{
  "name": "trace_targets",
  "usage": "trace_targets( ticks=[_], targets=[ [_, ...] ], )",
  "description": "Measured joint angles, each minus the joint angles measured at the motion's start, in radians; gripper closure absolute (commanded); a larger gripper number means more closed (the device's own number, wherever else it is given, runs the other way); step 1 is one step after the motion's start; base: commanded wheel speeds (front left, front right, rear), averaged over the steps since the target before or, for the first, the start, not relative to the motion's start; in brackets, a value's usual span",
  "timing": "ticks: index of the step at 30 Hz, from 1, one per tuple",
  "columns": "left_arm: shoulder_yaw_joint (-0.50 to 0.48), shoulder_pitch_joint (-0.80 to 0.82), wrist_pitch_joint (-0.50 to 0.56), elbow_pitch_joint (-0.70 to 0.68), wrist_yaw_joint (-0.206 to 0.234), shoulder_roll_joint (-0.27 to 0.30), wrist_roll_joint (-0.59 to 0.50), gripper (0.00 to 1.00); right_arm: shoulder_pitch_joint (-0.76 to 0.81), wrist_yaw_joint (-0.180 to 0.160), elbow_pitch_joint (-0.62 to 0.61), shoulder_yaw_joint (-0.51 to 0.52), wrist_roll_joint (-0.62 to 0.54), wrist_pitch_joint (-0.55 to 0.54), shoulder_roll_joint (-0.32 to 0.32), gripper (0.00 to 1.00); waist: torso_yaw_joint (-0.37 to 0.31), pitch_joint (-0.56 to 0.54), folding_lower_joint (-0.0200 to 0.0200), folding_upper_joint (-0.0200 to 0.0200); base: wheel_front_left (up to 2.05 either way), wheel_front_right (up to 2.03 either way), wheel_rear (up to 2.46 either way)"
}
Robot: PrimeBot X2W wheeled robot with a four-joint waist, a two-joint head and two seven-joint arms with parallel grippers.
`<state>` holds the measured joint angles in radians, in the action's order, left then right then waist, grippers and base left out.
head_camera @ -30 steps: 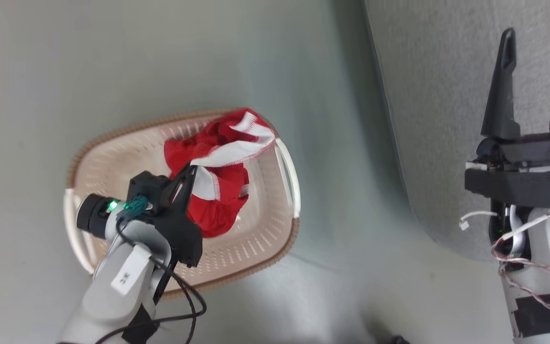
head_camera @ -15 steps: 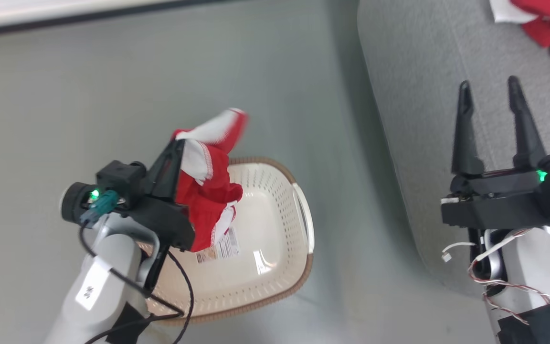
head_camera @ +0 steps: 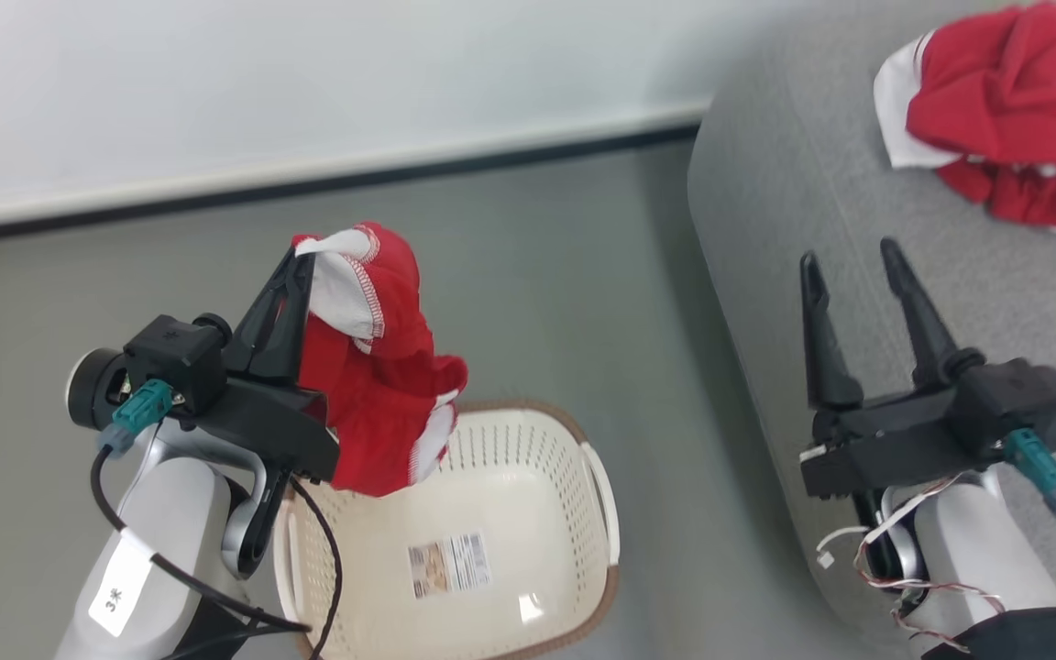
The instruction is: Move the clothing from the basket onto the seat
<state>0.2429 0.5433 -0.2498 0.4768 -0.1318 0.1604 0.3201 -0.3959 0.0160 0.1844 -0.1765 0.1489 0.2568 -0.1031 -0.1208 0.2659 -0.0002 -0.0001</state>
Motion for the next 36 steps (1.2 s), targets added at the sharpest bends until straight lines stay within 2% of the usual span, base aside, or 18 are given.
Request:
trace_targets(
  ticks=[8,20,28,36],
  targets=[
    [0.007,-0.016,0.000,-0.036,0.000,0.019,0.000,1.00,0.032,0.035,0.083,-0.033,0.000,0.000,0.004,0.00,0.018,-0.120,0.0000,0.0000,0.00,0.00,0.00],
    [0.058,-0.119,0.000,-0.068,0.000,0.016,0.004,1.00,0.084,0.082,0.188,-0.129,0.002,0.000,0.015,0.00,0.040,-0.294,0.0000,0.0000,0.00,0.00,0.00],
    [0.096,-0.127,0.014,-0.104,0.000,-0.009,0.004,1.00,0.080,0.107,0.242,-0.276,0.013,0.000,0.032,0.00,0.051,-0.358,0.0000,0.0000,0.00,0.00,0.00],
    [0.156,-0.114,0.046,-0.136,0.000,-0.041,0.004,1.00,0.018,0.108,0.316,-0.449,0.043,0.000,0.036,0.00,0.061,-0.364,0.0002,0.0002,0.00,0.00,0.00]
  ],
)
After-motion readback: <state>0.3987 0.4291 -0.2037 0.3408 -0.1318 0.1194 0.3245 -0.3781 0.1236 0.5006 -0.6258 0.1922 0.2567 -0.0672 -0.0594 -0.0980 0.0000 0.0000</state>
